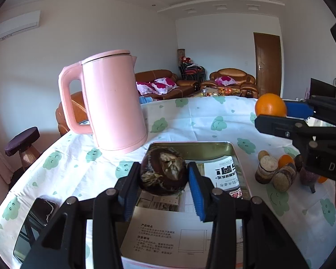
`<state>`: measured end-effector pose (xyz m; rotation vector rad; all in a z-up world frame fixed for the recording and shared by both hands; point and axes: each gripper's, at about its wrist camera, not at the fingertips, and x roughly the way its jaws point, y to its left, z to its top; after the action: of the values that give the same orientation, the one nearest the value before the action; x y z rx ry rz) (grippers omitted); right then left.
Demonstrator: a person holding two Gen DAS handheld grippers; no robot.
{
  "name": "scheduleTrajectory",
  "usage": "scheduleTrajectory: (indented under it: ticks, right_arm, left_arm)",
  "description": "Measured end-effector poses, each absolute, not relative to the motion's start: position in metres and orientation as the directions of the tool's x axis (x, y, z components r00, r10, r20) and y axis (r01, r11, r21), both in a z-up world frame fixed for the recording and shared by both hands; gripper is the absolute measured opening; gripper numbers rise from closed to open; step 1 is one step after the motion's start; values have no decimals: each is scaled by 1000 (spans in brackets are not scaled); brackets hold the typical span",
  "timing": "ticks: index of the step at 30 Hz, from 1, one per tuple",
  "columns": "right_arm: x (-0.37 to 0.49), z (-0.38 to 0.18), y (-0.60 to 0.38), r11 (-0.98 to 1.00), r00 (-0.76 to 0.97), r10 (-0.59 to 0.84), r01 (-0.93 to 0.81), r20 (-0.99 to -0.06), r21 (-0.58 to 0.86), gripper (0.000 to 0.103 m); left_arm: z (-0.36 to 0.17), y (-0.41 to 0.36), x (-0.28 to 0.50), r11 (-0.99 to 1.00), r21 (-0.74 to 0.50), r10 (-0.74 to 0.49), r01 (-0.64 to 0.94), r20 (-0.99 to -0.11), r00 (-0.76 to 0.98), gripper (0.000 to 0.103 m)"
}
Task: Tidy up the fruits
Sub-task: 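Lower the mangosteen into the tin with the left gripper while the right releases the orange there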
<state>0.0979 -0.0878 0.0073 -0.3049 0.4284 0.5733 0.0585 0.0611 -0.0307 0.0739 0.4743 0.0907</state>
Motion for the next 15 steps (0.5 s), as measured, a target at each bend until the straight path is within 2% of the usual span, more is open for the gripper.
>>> scheduleTrajectory:
  ticks: [15]
  right_arm:
    - [119, -19, -48, 776, 700, 463, -616, -543, -132, 42]
  left_arm:
    - [-41, 75, 79, 992, 111, 114, -67, -506, 855, 44]
